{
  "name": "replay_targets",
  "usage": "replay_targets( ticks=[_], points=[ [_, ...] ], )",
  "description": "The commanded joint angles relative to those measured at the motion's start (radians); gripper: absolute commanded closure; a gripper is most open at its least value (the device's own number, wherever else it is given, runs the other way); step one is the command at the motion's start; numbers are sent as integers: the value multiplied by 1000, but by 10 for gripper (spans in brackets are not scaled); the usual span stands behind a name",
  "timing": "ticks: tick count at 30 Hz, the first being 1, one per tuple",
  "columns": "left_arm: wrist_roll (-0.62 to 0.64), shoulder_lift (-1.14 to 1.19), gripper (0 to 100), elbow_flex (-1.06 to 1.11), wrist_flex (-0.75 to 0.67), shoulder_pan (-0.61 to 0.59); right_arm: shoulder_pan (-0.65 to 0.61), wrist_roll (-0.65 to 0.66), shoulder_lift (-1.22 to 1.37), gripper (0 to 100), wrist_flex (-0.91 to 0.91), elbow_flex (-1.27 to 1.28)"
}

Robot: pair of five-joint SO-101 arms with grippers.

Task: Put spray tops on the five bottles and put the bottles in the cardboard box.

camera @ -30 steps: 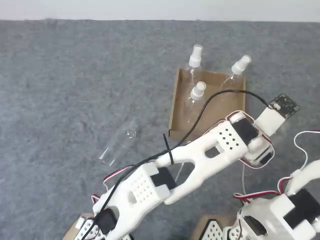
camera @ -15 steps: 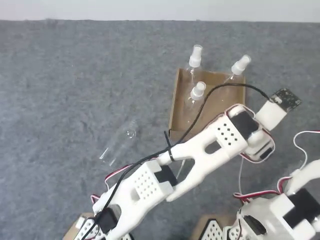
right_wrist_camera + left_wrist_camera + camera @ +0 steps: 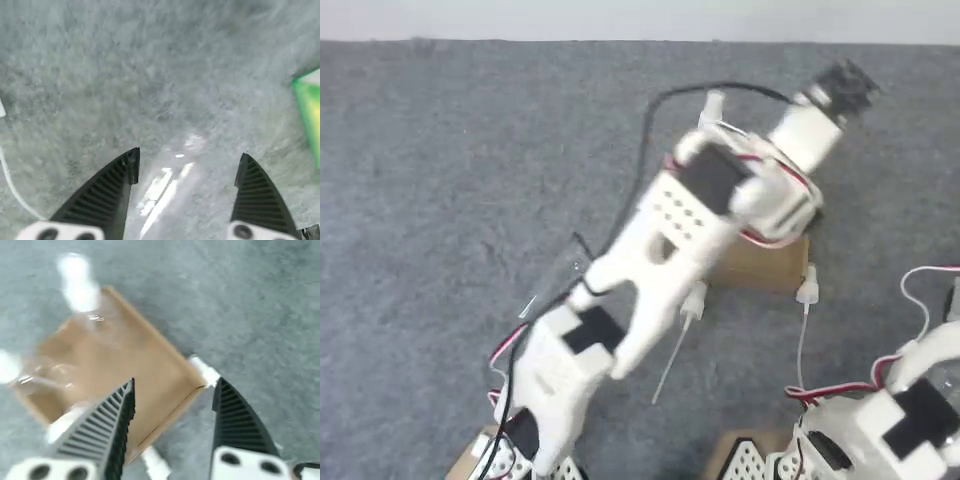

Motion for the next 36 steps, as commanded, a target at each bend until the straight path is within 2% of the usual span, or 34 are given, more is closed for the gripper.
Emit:
replay_targets(
  ticks=[1,8,11,14,19,27,31,36],
  points=[
    [-31,-212,775,128,35,-58,-15,-17,-168,742,-1,61],
    [-110,-485,775,499,31,-215,116,-14,-363,742,-160,358],
    [-146,-572,775,622,17,-284,180,-9,-381,742,-168,377],
    [-161,-646,775,730,-6,-338,168,-14,-380,742,-176,382],
    [-169,-756,775,929,-75,-373,107,-43,-387,742,-170,408],
    [-196,-868,774,1224,-206,-477,229,-55,-392,742,-183,402],
    [-198,-919,773,1379,-298,-522,312,-55,-367,742,-254,434],
    [-198,-968,773,1567,-417,-566,341,-12,-312,742,-334,529]
  ],
)
